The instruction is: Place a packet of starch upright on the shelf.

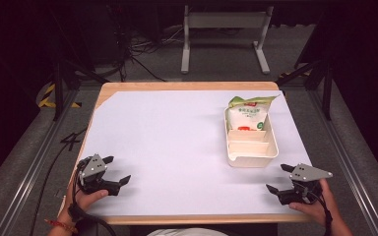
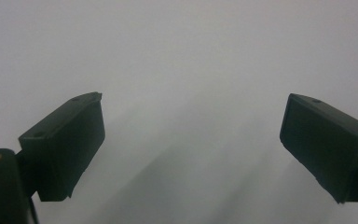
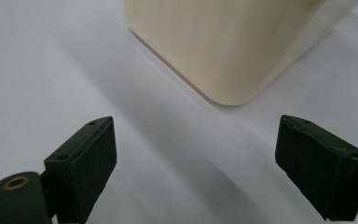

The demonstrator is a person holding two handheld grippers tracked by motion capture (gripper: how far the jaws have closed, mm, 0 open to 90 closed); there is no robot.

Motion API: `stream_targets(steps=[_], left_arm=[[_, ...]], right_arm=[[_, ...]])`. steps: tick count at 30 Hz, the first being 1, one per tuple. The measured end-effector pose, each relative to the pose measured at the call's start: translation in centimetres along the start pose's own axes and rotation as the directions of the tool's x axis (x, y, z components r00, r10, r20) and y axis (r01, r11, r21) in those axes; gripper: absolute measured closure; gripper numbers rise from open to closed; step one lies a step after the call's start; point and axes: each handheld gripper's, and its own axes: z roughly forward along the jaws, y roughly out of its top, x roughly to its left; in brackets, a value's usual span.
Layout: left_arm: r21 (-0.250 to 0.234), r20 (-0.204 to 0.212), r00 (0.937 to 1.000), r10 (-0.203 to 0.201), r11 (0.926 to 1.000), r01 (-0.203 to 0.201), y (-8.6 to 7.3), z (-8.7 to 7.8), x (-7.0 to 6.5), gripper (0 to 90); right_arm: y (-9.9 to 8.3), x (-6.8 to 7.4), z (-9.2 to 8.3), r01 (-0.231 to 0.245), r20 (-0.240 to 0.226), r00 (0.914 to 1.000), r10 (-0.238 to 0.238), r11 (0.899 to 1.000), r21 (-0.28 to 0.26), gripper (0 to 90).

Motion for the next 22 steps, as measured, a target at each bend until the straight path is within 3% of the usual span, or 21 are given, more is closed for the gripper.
stream_targets(steps=[6, 22], left_arm=[[0.014, -0.003, 0.9997, 0.026, 0.9996, -0.026, 0.24, 0.31, -0.36, 7.4], [0.024, 0.008, 0.9989, 0.047, 0.9986, -0.047, 0.76, 1.01, -0.27, 7.2]], right_arm=[[-0.02, -0.06, 0.0, -0.003, 0.0, 1.0, 0.003, 1.0, -0.005, 12.3], [-0.13, -0.21, -0.07, -0.006, 0.005, 1.0, 0.006, 1.0, -0.007, 12.2]])
